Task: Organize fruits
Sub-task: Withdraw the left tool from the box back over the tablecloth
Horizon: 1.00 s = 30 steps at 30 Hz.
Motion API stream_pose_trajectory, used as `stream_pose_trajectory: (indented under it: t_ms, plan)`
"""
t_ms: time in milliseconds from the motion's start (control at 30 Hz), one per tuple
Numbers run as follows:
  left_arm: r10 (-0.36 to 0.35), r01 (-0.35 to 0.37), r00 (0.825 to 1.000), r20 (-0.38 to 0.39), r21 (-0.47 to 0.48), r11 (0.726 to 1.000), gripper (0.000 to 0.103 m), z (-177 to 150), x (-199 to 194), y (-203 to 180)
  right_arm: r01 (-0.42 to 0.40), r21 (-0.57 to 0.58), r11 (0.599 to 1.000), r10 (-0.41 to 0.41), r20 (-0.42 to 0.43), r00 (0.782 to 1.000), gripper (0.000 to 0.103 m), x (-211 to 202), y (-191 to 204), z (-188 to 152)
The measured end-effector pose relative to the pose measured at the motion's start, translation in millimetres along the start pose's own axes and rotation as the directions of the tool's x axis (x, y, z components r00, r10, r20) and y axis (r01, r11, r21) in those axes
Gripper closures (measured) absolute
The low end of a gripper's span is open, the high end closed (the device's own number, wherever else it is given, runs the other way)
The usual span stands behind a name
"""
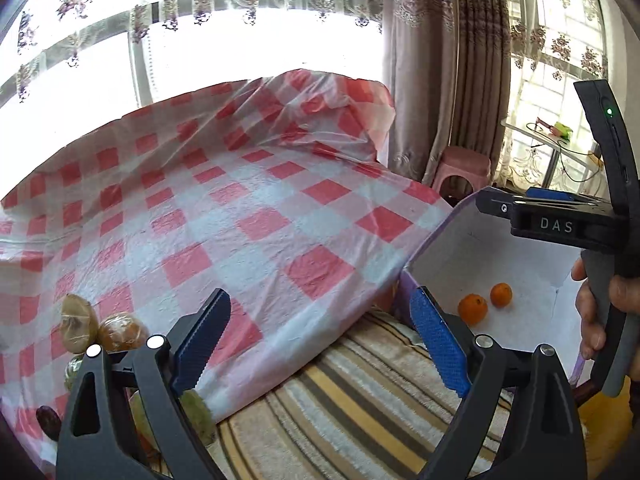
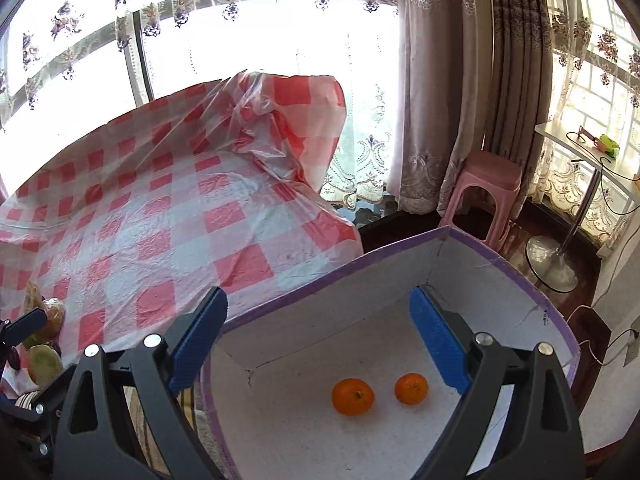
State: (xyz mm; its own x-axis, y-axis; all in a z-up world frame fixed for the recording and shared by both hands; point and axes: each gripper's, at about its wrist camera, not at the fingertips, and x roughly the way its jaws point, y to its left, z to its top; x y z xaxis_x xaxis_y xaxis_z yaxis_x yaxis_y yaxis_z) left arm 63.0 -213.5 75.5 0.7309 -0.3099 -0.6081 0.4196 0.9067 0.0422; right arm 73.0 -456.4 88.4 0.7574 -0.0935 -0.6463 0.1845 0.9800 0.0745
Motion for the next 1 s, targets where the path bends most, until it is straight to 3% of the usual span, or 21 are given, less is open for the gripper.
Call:
stream_pose_trajectory:
  t_ms: [200, 500, 767, 1000]
  plan:
    - [0.030, -0.031, 0.999, -0.015, -0.107, 0.994, 0.015, -24, -23, 45, -0.084, -0.135, 0.987, 0.084, -0.001, 0.996, 0.010, -7, 60, -12]
    - [0.052, -0.051, 0.999, -0.002, -0.221, 0.974, 0.012, -51, -52, 81, -0.264, -0.180, 0.948, 0.259, -0.051, 0.964, 0.008, -13, 125, -25]
    - [0.064, -0.067, 0.998, -0.022, -0.312, 0.948, 0.012, -81, -73, 97, -0.321, -0.188, 0.928, 0.306, -0.104, 0.946, 0.008, -9, 154, -41]
    - [0.134, -0.141, 0.990, -0.044, -0.371, 0.918, 0.012, -107, -95, 122, -0.354, -0.228, 0.907, 0.322, -0.164, 0.932, 0.008, 0, 182, -57]
